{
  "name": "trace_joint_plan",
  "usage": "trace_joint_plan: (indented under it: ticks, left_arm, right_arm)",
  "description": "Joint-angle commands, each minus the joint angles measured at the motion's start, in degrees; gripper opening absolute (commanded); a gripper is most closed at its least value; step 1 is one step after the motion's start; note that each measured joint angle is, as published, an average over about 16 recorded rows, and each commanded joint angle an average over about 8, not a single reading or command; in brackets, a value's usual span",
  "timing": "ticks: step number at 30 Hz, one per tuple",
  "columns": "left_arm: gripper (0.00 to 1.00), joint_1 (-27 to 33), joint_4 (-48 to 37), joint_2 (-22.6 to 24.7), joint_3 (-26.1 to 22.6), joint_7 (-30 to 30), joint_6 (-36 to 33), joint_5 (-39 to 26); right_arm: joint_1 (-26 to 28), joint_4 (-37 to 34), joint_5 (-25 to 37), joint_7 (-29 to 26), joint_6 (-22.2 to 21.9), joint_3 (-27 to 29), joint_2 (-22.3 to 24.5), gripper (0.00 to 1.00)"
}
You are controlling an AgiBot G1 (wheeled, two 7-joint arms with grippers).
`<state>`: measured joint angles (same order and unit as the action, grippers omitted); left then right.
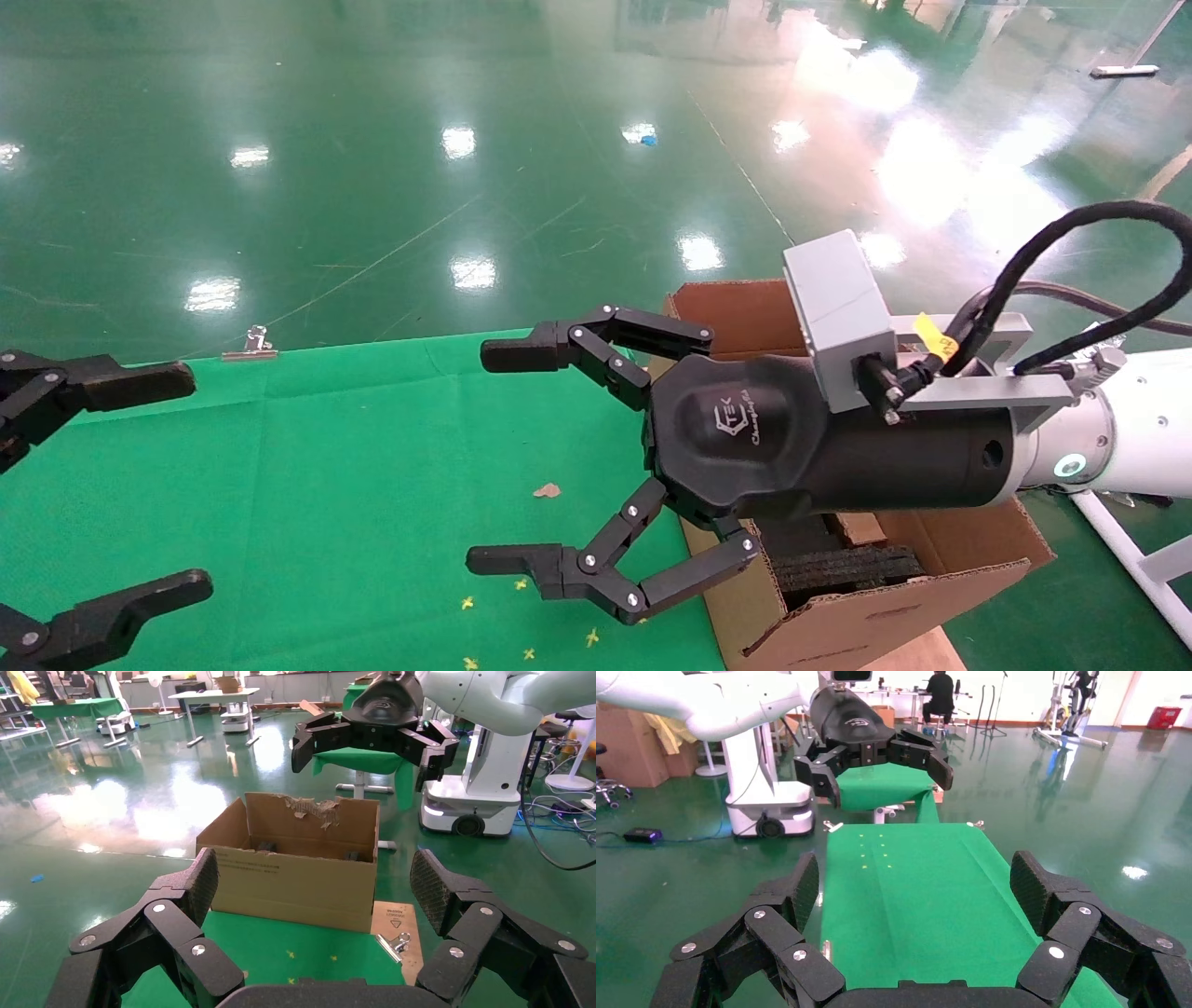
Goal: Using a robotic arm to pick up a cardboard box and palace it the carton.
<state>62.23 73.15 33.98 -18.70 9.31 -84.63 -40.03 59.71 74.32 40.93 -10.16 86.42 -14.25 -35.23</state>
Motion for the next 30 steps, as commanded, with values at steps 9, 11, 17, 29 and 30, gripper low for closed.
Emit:
trace_joint_plan:
  ticks: [9, 11, 17, 29, 30]
  left_arm:
    - [1.0, 0.0, 0.0, 0.0, 0.0, 0.0, 0.0, 0.0]
    - [1.0, 0.0, 0.0, 0.0, 0.0, 0.0, 0.0, 0.0]
    - [1.0, 0.0, 0.0, 0.0, 0.0, 0.0, 0.0, 0.0]
    - [1.0, 0.0, 0.0, 0.0, 0.0, 0.0, 0.0, 0.0]
    - [1.0, 0.0, 0.0, 0.0, 0.0, 0.0, 0.0, 0.0]
  right_arm:
    - [1.1, -0.4, 0.5, -0.4, -0.4, -1.0, 0.1, 1.0]
    - [1.2, -0.5, 0.6, -0.4, -0.5, -1.2, 0.1, 1.0]
    - [1.5, -0.6, 0.7, -0.5, -0.6, -1.4, 0.2, 1.0]
    - [1.8, -0.7, 0.9, -0.6, -0.7, -1.7, 0.2, 1.0]
    - [1.8, -0.7, 0.9, -0.6, -0.7, -1.7, 0.2, 1.0]
